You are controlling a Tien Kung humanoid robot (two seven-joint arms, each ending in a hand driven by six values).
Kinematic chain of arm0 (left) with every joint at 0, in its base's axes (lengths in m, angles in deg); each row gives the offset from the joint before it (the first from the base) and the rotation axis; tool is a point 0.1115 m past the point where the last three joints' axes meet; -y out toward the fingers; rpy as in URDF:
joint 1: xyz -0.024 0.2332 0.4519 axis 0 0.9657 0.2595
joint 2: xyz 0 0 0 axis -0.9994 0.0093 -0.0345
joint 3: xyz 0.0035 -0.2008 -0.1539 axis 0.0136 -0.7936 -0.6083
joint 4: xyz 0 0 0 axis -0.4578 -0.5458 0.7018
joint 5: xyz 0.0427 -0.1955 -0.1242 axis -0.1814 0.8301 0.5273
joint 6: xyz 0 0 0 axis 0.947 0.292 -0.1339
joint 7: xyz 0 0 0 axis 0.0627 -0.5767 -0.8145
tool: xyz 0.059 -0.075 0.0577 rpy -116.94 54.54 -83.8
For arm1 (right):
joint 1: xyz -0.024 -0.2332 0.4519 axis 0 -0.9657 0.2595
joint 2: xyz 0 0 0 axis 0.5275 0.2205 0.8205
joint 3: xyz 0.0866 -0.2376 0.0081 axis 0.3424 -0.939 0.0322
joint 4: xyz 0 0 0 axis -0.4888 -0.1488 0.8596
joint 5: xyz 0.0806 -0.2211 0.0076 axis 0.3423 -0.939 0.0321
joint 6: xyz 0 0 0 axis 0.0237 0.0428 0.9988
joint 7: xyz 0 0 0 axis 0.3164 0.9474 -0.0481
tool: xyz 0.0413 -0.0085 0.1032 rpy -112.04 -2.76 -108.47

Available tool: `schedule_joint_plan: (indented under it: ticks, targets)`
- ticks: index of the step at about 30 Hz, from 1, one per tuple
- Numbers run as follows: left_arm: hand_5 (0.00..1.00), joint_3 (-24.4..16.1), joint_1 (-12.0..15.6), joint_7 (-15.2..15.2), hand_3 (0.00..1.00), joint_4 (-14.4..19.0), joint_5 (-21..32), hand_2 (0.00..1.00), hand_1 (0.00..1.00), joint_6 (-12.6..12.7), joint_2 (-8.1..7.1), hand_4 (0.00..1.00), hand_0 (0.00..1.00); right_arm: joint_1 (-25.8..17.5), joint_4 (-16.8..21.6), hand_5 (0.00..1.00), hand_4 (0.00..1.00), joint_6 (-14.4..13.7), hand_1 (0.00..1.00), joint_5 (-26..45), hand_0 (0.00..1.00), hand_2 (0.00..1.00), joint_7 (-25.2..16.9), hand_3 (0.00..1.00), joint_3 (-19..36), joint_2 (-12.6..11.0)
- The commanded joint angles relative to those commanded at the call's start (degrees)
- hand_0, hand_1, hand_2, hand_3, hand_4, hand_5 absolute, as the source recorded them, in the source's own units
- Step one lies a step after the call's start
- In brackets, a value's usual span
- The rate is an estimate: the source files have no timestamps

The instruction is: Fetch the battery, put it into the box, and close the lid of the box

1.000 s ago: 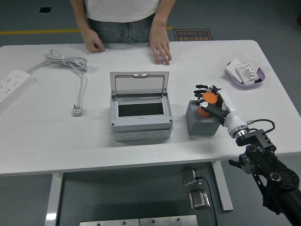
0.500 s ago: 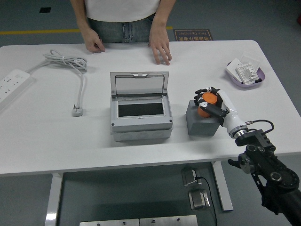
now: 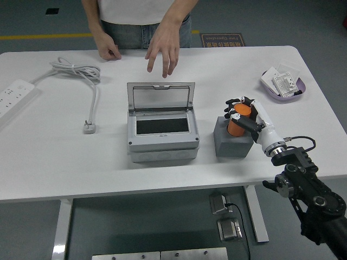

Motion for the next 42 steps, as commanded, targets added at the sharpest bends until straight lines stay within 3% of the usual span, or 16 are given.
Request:
schedule_joint_plan:
  ticks: [15, 28, 35, 42]
  targets:
    - [0.249, -0.2, 0.0, 0.0, 0.650, 0.0, -0.4, 0.621, 0.624, 0.0, -0.07, 0.727, 0.598, 2.4, 2.6, 0.002, 0.002, -1.0, 0.248, -2.4, 0.453, 0.250, 0.6, 0.246, 0.2, -1.0]
    - [0.246, -0.6, 0.1, 0.1, 0.650, 0.0, -0.7, 0.621, 0.624, 0.0, -0.23, 0.722, 0.599, 7.1, 8.0, 0.002, 0.002, -1.5, 0.244, -19.4, 0.442, 0.247, 5.6, 0.241, -3.8, -1.5]
    - [0.245, -0.6, 0.0, 0.1, 0.650, 0.0, -0.7, 0.621, 0.624, 0.2, -0.37, 0.721, 0.599, 9.8, 8.3, 0.002, 0.002, -1.4, 0.243, -26.7, 0.440, 0.247, 7.4, 0.240, -7.1, -0.2]
    - [0.245, -0.6, -0.1, 0.0, 0.652, 0.0, -0.9, 0.621, 0.625, 0.3, -0.55, 0.721, 0.599, 11.8, 6.9, 0.002, 0.002, -2.0, 0.241, -29.0, 0.429, 0.248, 8.2, 0.239, -10.0, 0.9]
